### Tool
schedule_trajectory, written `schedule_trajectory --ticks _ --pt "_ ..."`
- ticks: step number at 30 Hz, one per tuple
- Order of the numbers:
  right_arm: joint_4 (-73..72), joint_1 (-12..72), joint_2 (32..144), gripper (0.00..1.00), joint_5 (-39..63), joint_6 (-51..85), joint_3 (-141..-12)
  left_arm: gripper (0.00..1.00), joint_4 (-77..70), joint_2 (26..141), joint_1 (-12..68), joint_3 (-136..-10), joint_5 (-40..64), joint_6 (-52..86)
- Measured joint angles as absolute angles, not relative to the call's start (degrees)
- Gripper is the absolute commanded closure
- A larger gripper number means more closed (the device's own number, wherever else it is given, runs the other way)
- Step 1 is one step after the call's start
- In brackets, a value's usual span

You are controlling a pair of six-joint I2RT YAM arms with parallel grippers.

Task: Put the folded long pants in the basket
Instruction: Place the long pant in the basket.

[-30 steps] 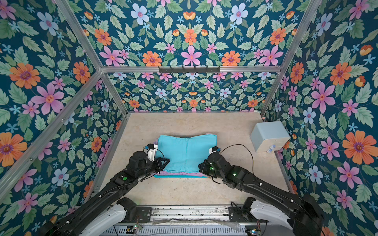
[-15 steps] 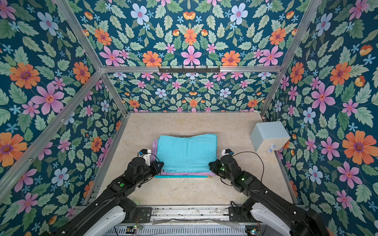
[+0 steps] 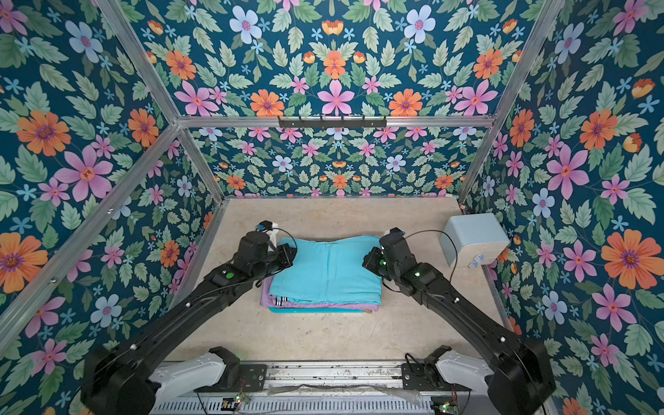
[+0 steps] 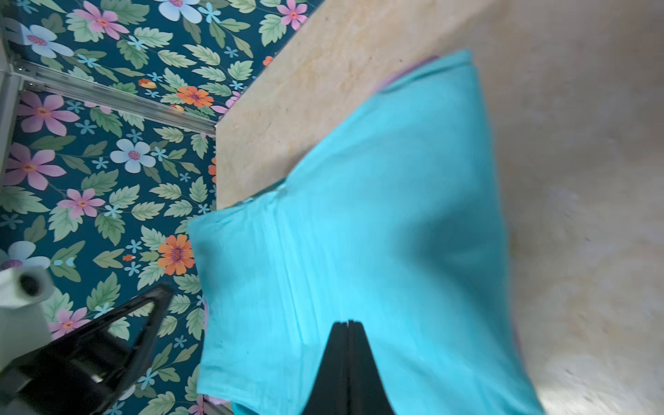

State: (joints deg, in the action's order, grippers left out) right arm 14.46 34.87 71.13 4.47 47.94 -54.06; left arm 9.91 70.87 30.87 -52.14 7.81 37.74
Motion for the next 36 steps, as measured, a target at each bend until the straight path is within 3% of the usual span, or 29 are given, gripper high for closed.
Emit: schedule_trajectory --ticks 5,11,19,28,29,31,36 --pt "8.88 30.96 83.02 1.0 6.94 47.22 -58.7 1.0 3.51 84.86 27.03 -57.71 9.78 35.16" --pt "-1.32 22.55 90.04 1.0 15.03 46.92 -54.37 1.0 -6.81 89.52 21.08 -52.69 13.67 34.65" --pt "-12.14 20.67 90.67 1.0 20.86 47.31 -49.3 1.0 -21.67 88.33 17.39 -44.58 20.34 37.06" --pt "-6.09 20.43 87.9 1.0 20.27 46.52 -51.48 0.98 -12.56 82.87 16.16 -46.17 17.8 35.42" --pt "-3.4 20.27 87.15 1.0 19.46 45.71 -52.8 0.95 -10.57 81.78 15.94 -47.24 16.88 34.85" --pt "1.63 19.44 85.3 0.96 17.47 43.97 -55.51 0.79 -7.57 79.53 15.35 -49.06 14.37 33.71" --pt "8.21 11.22 80.31 0.5 12.97 40.47 -58.24 0.23 -3.73 70.87 11.66 -48.03 1.61 31.35"
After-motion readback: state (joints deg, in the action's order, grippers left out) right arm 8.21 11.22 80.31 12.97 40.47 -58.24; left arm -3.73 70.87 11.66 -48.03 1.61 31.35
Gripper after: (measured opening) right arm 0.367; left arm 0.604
